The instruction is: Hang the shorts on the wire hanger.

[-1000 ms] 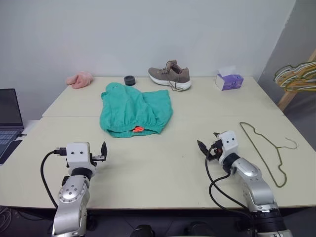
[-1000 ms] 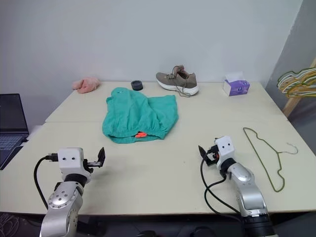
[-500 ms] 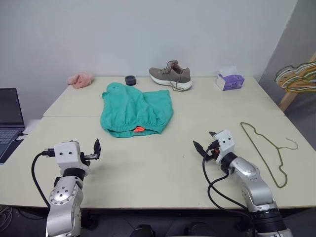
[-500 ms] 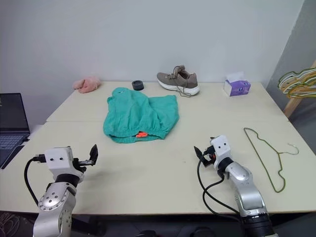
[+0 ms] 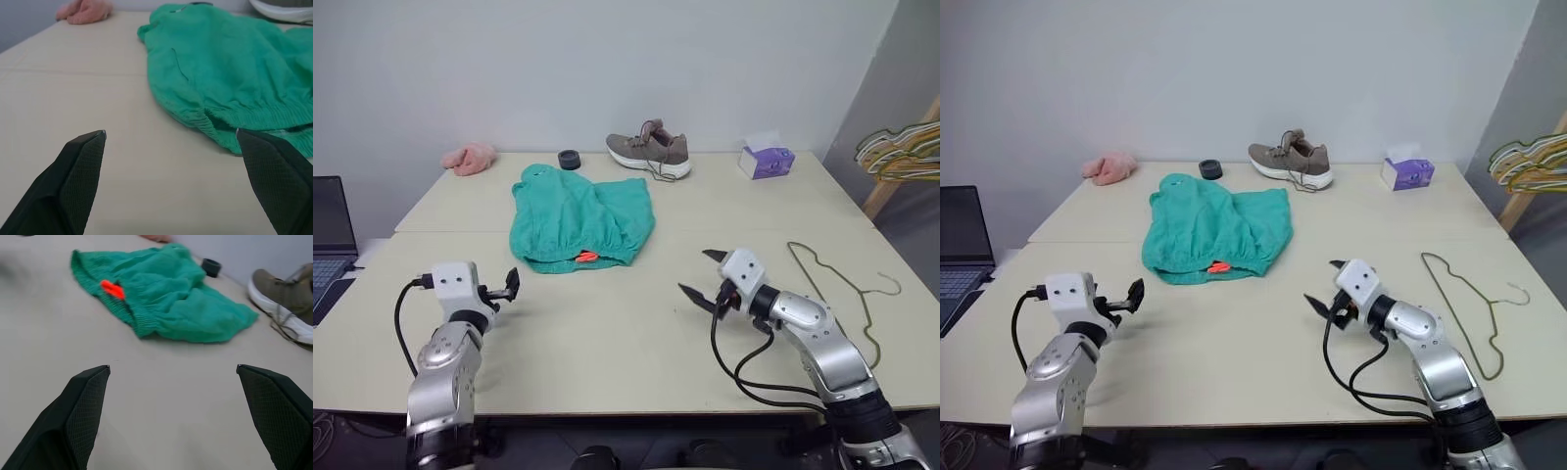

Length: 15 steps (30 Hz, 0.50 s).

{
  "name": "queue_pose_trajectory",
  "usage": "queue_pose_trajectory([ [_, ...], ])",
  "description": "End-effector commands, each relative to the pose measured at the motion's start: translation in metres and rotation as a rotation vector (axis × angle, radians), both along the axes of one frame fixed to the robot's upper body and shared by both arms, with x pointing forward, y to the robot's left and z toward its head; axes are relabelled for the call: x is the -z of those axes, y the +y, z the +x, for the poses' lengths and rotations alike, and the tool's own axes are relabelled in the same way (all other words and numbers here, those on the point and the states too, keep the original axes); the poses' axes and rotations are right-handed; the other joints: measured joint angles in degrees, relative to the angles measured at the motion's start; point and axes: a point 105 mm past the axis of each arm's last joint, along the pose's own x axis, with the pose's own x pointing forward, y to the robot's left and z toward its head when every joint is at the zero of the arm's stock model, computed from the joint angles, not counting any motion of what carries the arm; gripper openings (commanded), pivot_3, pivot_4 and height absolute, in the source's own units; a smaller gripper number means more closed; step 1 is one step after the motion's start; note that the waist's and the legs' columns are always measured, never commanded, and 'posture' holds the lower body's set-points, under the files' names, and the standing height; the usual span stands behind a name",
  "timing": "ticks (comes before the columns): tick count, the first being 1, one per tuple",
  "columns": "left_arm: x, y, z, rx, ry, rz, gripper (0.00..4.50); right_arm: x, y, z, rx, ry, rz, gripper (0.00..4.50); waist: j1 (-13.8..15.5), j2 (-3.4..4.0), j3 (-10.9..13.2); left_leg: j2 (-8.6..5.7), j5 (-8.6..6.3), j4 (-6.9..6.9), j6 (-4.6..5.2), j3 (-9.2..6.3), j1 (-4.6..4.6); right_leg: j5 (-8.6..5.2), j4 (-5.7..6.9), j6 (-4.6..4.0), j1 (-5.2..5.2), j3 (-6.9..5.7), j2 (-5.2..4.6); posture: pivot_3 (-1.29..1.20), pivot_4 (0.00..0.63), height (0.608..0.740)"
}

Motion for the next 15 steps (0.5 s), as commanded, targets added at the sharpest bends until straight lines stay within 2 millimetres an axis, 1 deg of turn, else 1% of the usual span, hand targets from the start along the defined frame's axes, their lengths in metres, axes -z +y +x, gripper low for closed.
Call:
queue_pose_trajectory([
  [1,-0.020,0.000,0.020,0.055,-0.025,0.036,4.50,-0.019,0.008,-0.003,-0.093,-0.080,-0.052,4.42,-0.3,-0.08,0.0,0.02,0.00,0.00,0.00,0.00,0.00,0.00,-0.01,0.00,-0.01,0.01,0.00,-0.15,0.000,0.740],
  [2,-0.023,0.000,0.025,0.078,-0.025,0.046,4.50,-0.022,0.007,-0.003,-0.098,-0.083,-0.058,4.42,-0.4,-0.11,0.1,0.02,0.00,0.01,0.00,0.01,0.00,0.00,-0.01,0.01,-0.01,0.01,0.00,-0.15,0.000,0.740],
  [4,-0.027,0.000,0.035,0.136,-0.009,0.137,4.50,-0.026,0.006,0.000,-0.099,-0.095,-0.066,4.42,-0.9,-0.14,0.1,0.01,0.00,0.01,-0.01,0.00,-0.02,0.01,0.00,0.02,-0.02,-0.01,0.00,-0.16,0.000,0.740],
  [8,-0.027,-0.007,0.049,0.260,0.027,0.232,4.50,-0.032,0.007,0.001,-0.101,-0.105,-0.067,4.42,-1.9,-0.15,0.1,0.03,0.01,0.00,-0.02,0.00,-0.01,0.01,0.00,0.02,-0.02,0.00,-0.01,-0.18,0.000,0.740],
  [12,-0.028,-0.009,0.061,0.335,0.038,0.212,4.50,-0.034,0.004,0.003,-0.086,-0.111,-0.072,4.42,-2.4,-0.18,0.1,0.10,0.01,0.01,-0.01,0.01,-0.07,-0.01,-0.01,0.08,-0.10,0.07,-0.08,-0.19,0.000,0.740],
  [15,-0.024,-0.005,0.065,0.354,0.063,0.186,4.50,-0.034,0.001,0.003,-0.078,-0.112,-0.076,4.42,-3.1,-0.22,0.0,0.10,0.00,0.02,0.00,-0.01,-0.21,-0.01,-0.01,0.10,-0.23,0.07,-0.10,-0.20,0.000,0.740],
])
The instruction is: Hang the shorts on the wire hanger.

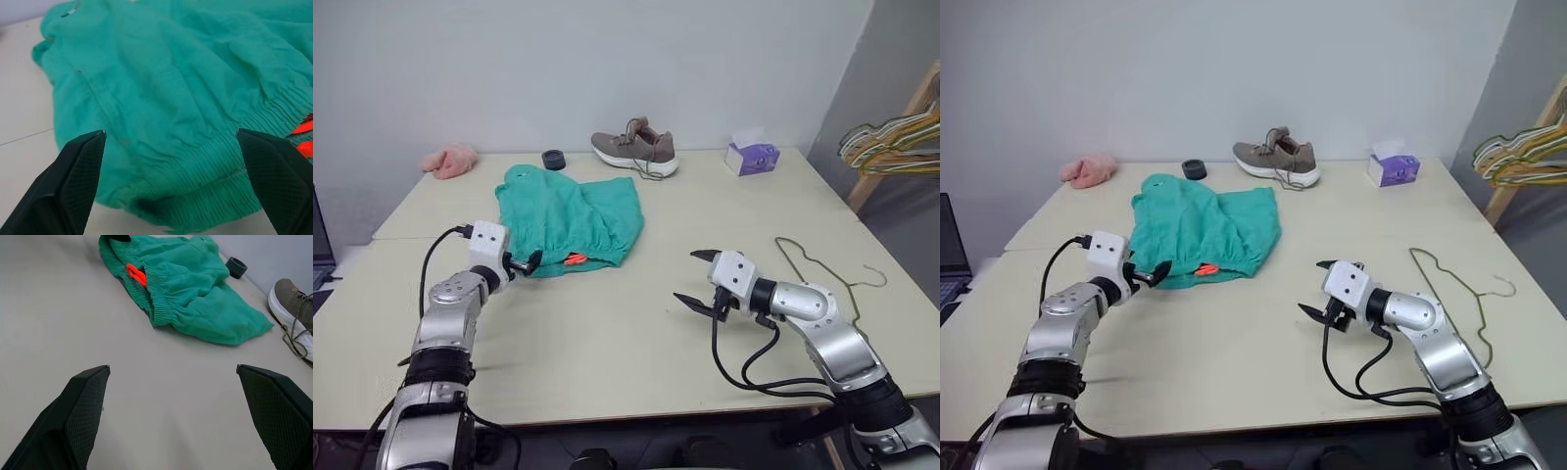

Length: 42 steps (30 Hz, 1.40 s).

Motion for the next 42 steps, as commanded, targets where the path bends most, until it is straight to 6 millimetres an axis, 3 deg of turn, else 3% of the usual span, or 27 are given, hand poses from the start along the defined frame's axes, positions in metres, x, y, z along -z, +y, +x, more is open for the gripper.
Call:
queue_pose_trajectory([
  [1,-0.013,0.009,0.006,0.021,-0.016,-0.010,4.50,-0.016,-0.005,0.002,0.009,-0.058,0.004,4.42,-0.6,-0.01,0.0,0.00,0.00,0.00,0.01,-0.02,-0.07,0.00,0.00,0.01,-0.04,-0.02,-0.01,-0.21,0.000,0.740],
  [7,-0.007,0.015,0.002,0.068,0.039,-0.111,4.50,-0.016,-0.009,0.001,0.023,-0.058,-0.003,4.42,-2.2,-0.04,0.0,-0.05,-0.01,0.03,0.03,-0.11,-0.25,0.03,0.04,0.07,-0.22,-0.01,-0.11,-0.23,0.000,0.740],
  [13,-0.033,0.041,-0.010,0.095,-0.067,-0.073,4.50,-0.014,-0.010,-0.005,0.022,-0.056,-0.007,4.42,-4.0,-0.13,-0.1,-0.04,0.00,0.12,0.03,-0.22,-0.60,0.05,0.16,0.09,-0.55,-0.03,-0.12,-0.25,0.000,0.740],
  [17,-0.038,0.057,-0.017,0.048,-0.132,-0.003,4.50,-0.013,-0.009,-0.008,0.015,-0.055,-0.010,4.42,-5.0,-0.12,-0.1,-0.05,-0.01,0.13,0.04,-0.21,-0.54,0.06,0.21,0.11,-0.54,0.05,-0.15,-0.25,0.000,0.740],
  [24,-0.011,0.067,-0.036,0.023,-0.034,0.045,4.50,-0.012,-0.009,-0.009,0.011,-0.054,-0.014,4.42,-5.3,-0.15,-0.1,-0.07,0.00,0.18,0.08,-0.17,-0.45,0.07,0.47,0.14,-0.57,0.11,-0.18,-0.25,0.000,0.740],
  [28,-0.009,0.078,-0.039,-0.042,-0.028,0.043,4.50,-0.012,-0.008,-0.008,0.007,-0.058,-0.019,4.42,-5.2,-0.29,-0.2,-0.07,0.02,0.20,0.11,-0.21,-0.43,0.07,0.63,0.14,-0.60,0.08,-0.17,-0.24,0.000,0.740],
  [32,0.004,0.076,-0.039,-0.094,0.007,-0.014,4.50,-0.012,-0.006,-0.008,-0.001,-0.060,-0.020,4.42,-5.1,-0.29,-0.2,-0.13,0.04,0.24,0.15,-0.20,-0.37,0.07,0.78,0.15,-0.58,0.10,-0.21,-0.24,0.000,0.740],
  [36,0.024,0.056,-0.038,-0.069,0.091,-0.090,4.50,-0.013,-0.005,-0.008,-0.007,-0.064,-0.020,4.42,-5.1,-0.31,-0.2,-0.14,0.05,0.25,0.17,-0.16,-0.28,0.07,0.87,0.15,-0.56,0.14,-0.22,-0.24,0.000,0.740],
  [42,0.020,0.049,-0.026,-0.102,0.079,-0.161,4.50,-0.013,-0.004,-0.008,-0.011,-0.068,-0.023,4.42,-5.2,-0.42,-0.3,-0.13,0.06,0.26,0.17,-0.16,-0.26,0.07,0.91,0.16,-0.56,0.13,-0.21,-0.24,0.000,0.740],
])
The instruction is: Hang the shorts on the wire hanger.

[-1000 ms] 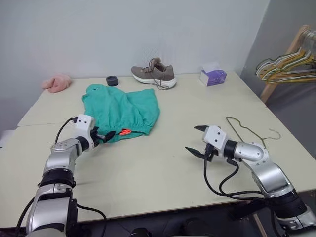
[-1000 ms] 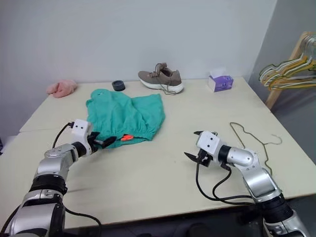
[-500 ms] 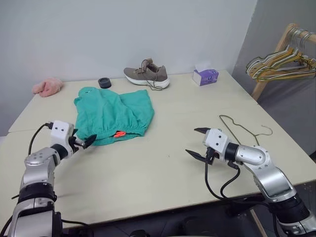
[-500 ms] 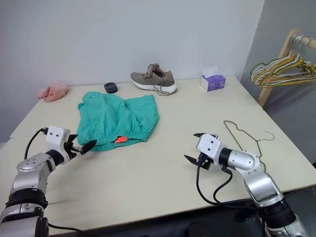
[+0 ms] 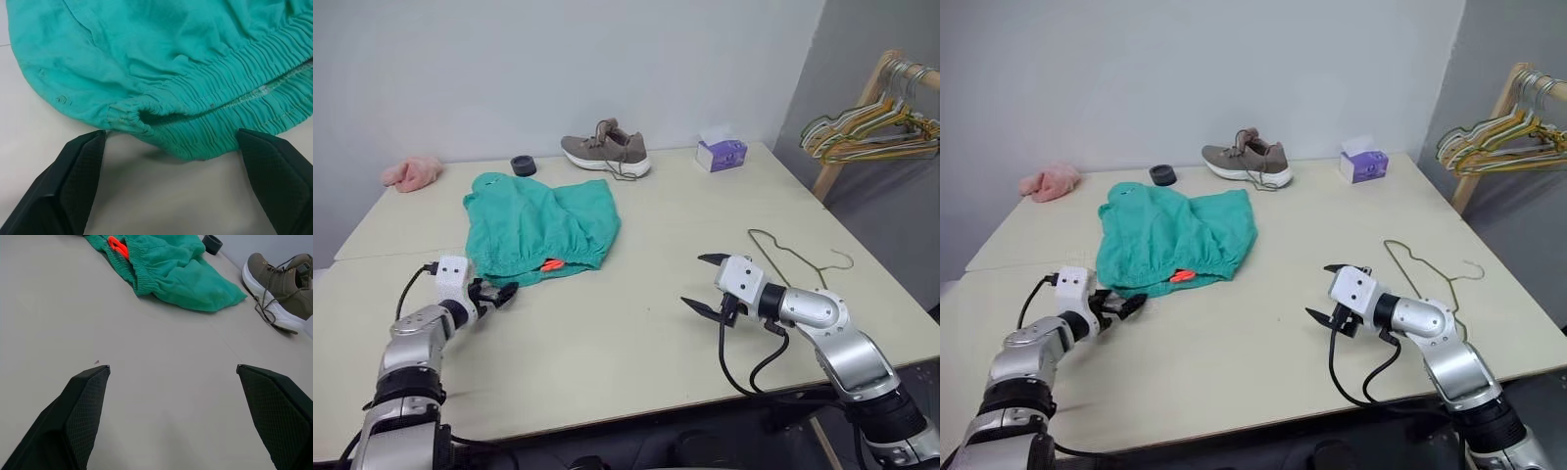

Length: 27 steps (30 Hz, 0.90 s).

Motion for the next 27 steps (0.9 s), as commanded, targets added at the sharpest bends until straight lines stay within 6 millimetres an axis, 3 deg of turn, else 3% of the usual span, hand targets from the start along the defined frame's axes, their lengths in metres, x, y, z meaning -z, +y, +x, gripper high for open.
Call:
queue_pose_trajectory([
  [1,-0.023,-0.001,0.015,-0.015,-0.076,-0.019,4.50,-0.015,0.005,0.000,-0.031,-0.060,0.007,4.42,0.0,-0.01,0.0,0.00,0.00,0.01,0.00,0.00,0.00,0.00,0.00,0.00,0.00,0.00,0.00,-0.24,0.000,0.740],
  [6,-0.024,-0.006,0.020,-0.004,-0.075,-0.025,4.50,-0.016,0.005,0.001,-0.030,-0.064,0.006,4.42,0.0,-0.02,0.0,-0.01,0.00,0.03,0.00,0.04,0.02,0.01,-0.01,0.02,0.02,0.03,0.00,-0.24,0.000,0.740],
  [7,-0.022,-0.009,0.020,0.015,-0.067,-0.029,4.31,-0.016,0.005,0.001,-0.031,-0.065,0.006,4.48,-0.1,-0.02,0.0,-0.01,0.00,0.03,0.00,0.06,0.02,0.01,0.00,0.01,0.02,0.05,0.00,-0.24,0.000,0.740],
  [9,-0.019,-0.013,0.019,0.034,-0.052,-0.038,3.86,-0.016,0.006,0.001,-0.032,-0.065,0.006,4.50,-0.1,-0.02,0.0,-0.01,0.00,0.03,0.00,0.07,0.03,0.01,0.00,0.01,0.02,0.07,0.00,-0.24,0.000,0.740],
  [18,-0.015,-0.024,0.010,0.086,-0.032,-0.139,1.05,-0.017,0.005,0.001,-0.039,-0.071,0.010,4.50,-0.1,-0.04,0.0,-0.01,0.00,0.03,0.00,0.09,0.04,0.01,0.00,0.02,0.02,0.10,0.00,-0.23,0.000,0.740],
  [21,-0.017,-0.049,0.005,0.201,-0.036,-0.198,0.13,-0.019,0.003,0.000,-0.048,-0.072,0.010,4.50,-0.1,-0.03,0.0,-0.01,0.00,0.03,0.00,0.12,0.04,0.01,0.00,0.02,0.02,0.15,0.00,-0.23,0.000,0.740],
  [27,-0.026,-0.138,-0.021,0.524,0.007,-0.338,0.04,-0.020,-0.011,-0.011,-0.099,-0.026,-0.032,4.50,0.3,-0.04,0.0,-0.03,0.00,0.09,0.01,0.18,0.02,0.00,-0.02,0.04,0.03,0.26,-0.01,-0.25,0.000,0.740],
])
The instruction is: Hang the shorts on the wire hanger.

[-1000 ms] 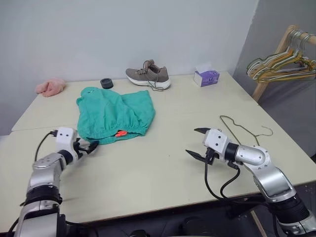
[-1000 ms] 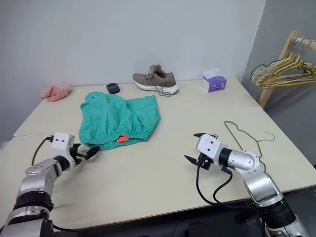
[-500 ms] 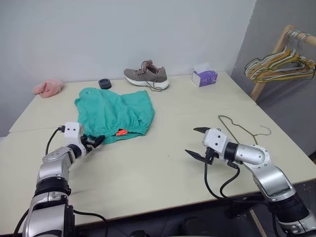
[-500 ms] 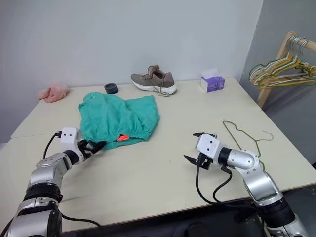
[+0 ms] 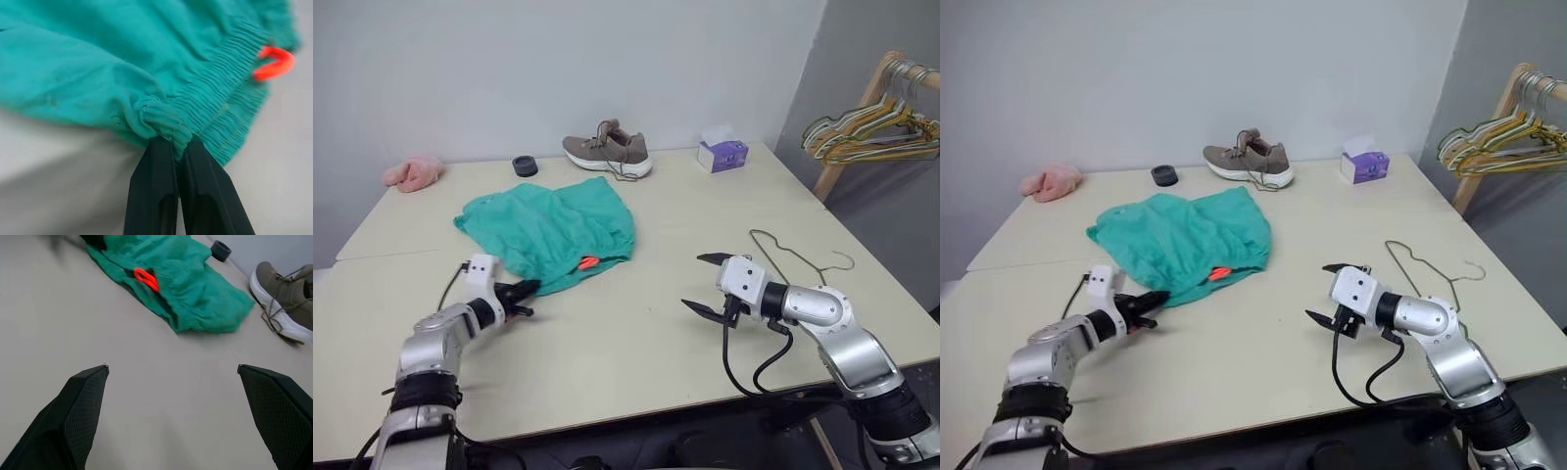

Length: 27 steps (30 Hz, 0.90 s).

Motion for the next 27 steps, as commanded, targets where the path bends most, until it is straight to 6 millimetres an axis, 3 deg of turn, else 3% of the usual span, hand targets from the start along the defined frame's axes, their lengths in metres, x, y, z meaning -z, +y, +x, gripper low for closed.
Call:
queue_pose_trajectory([
  [1,-0.025,-0.057,-0.008,0.204,-0.042,-0.089,0.04,-0.016,-0.009,-0.008,-0.045,-0.028,-0.019,4.50,0.1,0.00,0.0,-0.01,0.00,0.03,0.00,0.01,-0.01,0.00,0.00,0.01,0.01,0.00,0.00,-0.26,0.000,0.740],
  [7,-0.035,-0.136,-0.024,0.403,-0.035,-0.187,0.04,-0.013,-0.026,-0.017,-0.071,0.019,-0.102,4.50,-0.3,0.01,0.0,-0.01,-0.01,0.16,0.02,0.11,0.12,0.02,0.00,0.09,0.18,0.07,0.04,-0.28,0.000,0.740],
  [11,-0.039,-0.153,-0.034,0.479,-0.047,-0.186,0.04,-0.014,-0.027,-0.019,-0.077,0.017,-0.114,4.50,-1.0,0.00,0.0,0.03,-0.01,0.17,0.02,0.27,0.40,0.02,0.01,0.10,0.32,0.28,0.16,-0.29,0.000,0.740],
  [12,-0.040,-0.150,-0.036,0.480,-0.052,-0.186,0.04,-0.014,-0.025,-0.020,-0.085,0.020,-0.114,4.50,-1.2,0.01,0.0,0.04,-0.01,0.16,0.02,0.29,0.48,0.02,0.01,0.10,0.40,0.29,0.18,-0.28,0.000,0.740],
  [13,-0.042,-0.147,-0.038,0.487,-0.059,-0.189,0.53,-0.014,-0.023,-0.022,-0.094,0.025,-0.114,4.50,-1.5,0.01,0.0,0.05,-0.01,0.16,0.02,0.29,0.52,0.01,0.01,0.11,0.45,0.30,0.21,-0.28,0.000,0.740],
  [19,-0.060,-0.121,-0.064,0.596,-0.116,-0.123,2.26,-0.006,-0.013,-0.033,-0.171,0.052,-0.150,4.50,-1.8,0.03,0.0,0.10,-0.01,0.13,0.02,0.30,0.54,0.01,-0.02,0.11,0.44,0.36,0.27,-0.27,0.000,0.740],
  [23,-0.063,-0.088,-0.071,0.583,-0.136,-0.015,3.45,-0.003,-0.002,-0.034,-0.216,0.036,-0.156,4.50,-1.3,0.08,0.1,0.06,-0.02,0.13,0.02,0.32,0.53,0.00,-0.08,0.12,0.45,0.40,0.23,-0.24,0.000,0.740],
  [27,-0.058,-0.063,-0.082,0.584,-0.118,0.067,3.45,0.002,0.015,-0.031,-0.265,0.008,-0.176,4.50,-1.2,0.19,0.2,0.08,-0.02,0.06,0.03,0.33,0.56,0.00,-0.08,0.11,0.41,0.44,0.24,-0.23,0.000,0.740],
])
